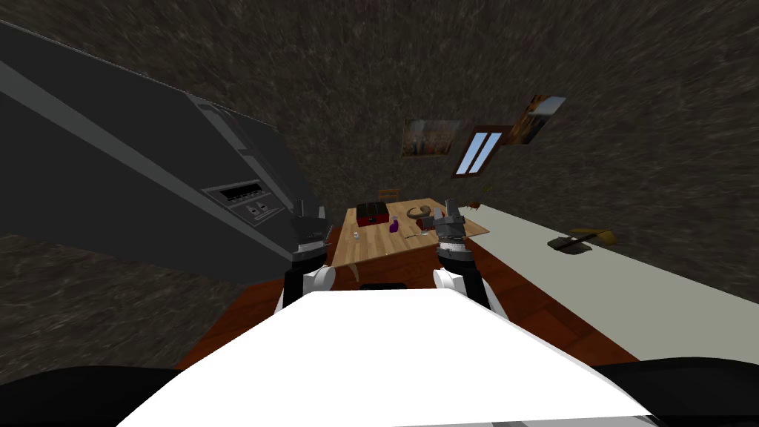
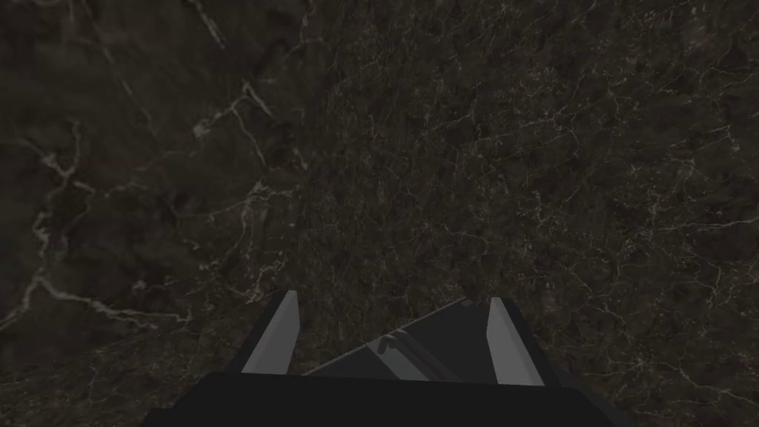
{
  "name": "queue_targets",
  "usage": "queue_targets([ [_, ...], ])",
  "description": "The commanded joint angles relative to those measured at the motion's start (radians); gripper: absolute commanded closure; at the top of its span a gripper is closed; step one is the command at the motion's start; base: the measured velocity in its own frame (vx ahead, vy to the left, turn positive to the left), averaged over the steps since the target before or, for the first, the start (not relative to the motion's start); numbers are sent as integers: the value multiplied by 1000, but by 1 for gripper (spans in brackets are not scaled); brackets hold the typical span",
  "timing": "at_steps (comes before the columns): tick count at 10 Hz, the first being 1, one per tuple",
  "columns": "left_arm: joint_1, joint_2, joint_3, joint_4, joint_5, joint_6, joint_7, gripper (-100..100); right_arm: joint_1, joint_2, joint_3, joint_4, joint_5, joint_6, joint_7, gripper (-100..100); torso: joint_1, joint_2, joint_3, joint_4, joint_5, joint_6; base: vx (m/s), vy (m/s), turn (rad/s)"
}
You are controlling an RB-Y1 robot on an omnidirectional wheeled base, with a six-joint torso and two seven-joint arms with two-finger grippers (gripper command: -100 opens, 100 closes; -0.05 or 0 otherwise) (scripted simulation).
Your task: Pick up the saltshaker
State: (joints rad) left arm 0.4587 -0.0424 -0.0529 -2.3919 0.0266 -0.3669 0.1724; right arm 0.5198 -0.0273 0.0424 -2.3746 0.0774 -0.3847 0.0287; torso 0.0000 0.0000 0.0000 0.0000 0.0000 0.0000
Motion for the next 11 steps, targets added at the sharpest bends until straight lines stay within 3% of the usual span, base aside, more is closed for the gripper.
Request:
queue_targets([
  [1,-9,41,2,14,3,5,2,-100,0,0,0,0,0,0,0,0,0,0,0,0,0,0,4,1,20],
  [4,-46,125,10,72,19,24,13,-100,0,0,0,0,0,0,0,0,0,-1,0,0,0,0,7,-2,41],
  [7,-105,187,25,167,45,54,30,-100,0,0,0,0,0,0,0,0,0,0,0,0,0,0,-1,-12,63],
  [11,-155,214,38,254,69,79,45,-100,0,0,0,0,0,0,0,0,-1,0,0,0,0,0,-7,-13,47],
])
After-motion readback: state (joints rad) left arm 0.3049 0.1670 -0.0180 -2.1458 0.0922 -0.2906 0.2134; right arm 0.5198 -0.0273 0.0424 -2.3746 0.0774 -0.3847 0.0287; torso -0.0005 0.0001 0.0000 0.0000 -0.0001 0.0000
